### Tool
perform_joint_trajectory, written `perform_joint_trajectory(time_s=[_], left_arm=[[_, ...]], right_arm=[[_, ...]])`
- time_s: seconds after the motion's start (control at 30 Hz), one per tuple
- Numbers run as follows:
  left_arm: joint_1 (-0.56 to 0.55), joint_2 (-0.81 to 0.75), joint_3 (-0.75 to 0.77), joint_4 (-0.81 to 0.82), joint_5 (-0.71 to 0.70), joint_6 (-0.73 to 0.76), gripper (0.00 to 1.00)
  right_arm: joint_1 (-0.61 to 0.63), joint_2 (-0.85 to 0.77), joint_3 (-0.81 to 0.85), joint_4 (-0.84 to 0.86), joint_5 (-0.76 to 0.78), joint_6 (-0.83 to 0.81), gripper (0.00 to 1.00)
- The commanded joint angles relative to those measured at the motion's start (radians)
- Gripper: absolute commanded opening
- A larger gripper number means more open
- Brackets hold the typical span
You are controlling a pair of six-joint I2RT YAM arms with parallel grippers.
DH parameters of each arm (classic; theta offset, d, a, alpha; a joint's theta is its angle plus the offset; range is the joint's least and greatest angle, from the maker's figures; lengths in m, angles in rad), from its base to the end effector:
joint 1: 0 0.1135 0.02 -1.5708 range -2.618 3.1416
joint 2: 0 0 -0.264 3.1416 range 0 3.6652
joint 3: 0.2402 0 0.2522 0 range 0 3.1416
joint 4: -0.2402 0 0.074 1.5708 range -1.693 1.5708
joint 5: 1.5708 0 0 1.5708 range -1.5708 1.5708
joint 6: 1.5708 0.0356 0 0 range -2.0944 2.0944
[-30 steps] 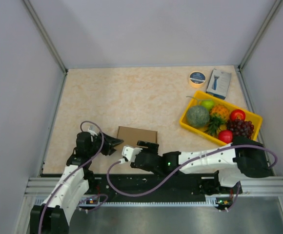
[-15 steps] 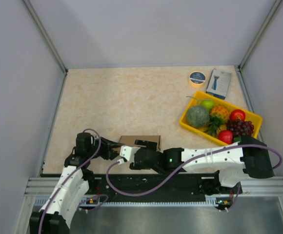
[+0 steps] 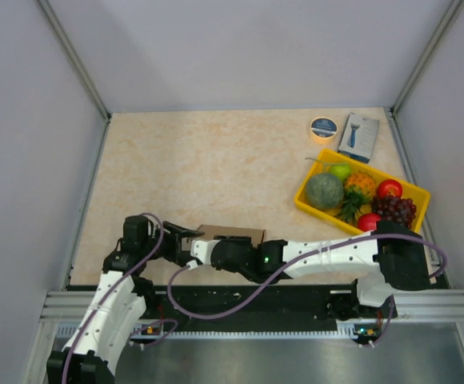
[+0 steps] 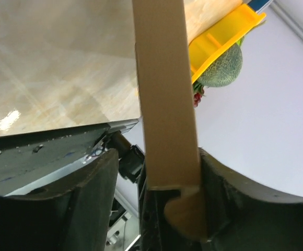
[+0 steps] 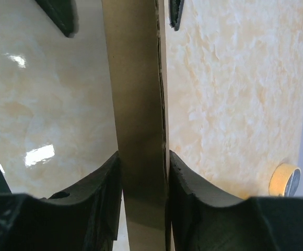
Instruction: Fold the paper box
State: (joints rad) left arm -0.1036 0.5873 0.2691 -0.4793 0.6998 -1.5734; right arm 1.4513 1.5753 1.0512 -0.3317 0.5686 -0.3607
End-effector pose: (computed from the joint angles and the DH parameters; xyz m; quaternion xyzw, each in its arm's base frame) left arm 0.1194 -0.0355 0.1677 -0.4875 0.7322 -0.4757 0.0007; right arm 0.0586 0.3268 0.2283 -0.6471 0.6320 -0.0504 0.4235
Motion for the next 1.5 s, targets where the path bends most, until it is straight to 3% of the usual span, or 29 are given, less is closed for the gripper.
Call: perform_joint_trajectory(time_s=[0.0,0.1,0.13,0.27,0.3,0.43,0.7,0.87,1.27,1.47], left_arm=[[0.004,-0.01,0.053,-0.002,0.001,0.054,0.83],[0.008,-0.021,0.123,-0.047,-0.091,0.191,0.89],[0.01,-0.021,0.149,-0.07,-0.124,0.237,0.91],[0.012,-0.032,0.333,-0.247,-0.394,0.498,0.93],[0.012,-0.044,0.407,-0.322,-0.525,0.582,0.94],[0.012,-0.096,0.51,-0.363,-0.691,0.754,0.93],[0.012,-0.149,0.474,-0.242,-0.55,0.926,0.81],[0.012,-0.133,0.443,-0.208,-0.456,0.984,0.73],[0.01,-0.032,0.452,-0.185,-0.346,1.069,0.73],[0.01,0.022,0.45,-0.177,-0.319,1.075,0.7]], right_arm=[[-0.064,-0.024,0.052,0.003,-0.047,0.008,0.24],[-0.121,-0.058,0.062,-0.038,-0.159,0.023,0.22],[-0.144,-0.067,0.076,-0.061,-0.258,0.028,0.22],[-0.224,-0.066,0.122,-0.158,-0.465,0.043,0.21],[-0.253,-0.066,0.131,-0.173,-0.499,0.054,0.21],[-0.325,-0.064,0.136,-0.193,-0.691,0.062,0.21],[-0.422,0.011,0.205,-0.273,-0.82,0.026,0.22],[-0.424,0.077,0.23,-0.299,-0.806,0.008,0.25],[-0.434,0.094,0.265,-0.302,-0.759,0.02,0.65],[-0.453,0.08,0.282,-0.306,-0.783,0.029,0.78]])
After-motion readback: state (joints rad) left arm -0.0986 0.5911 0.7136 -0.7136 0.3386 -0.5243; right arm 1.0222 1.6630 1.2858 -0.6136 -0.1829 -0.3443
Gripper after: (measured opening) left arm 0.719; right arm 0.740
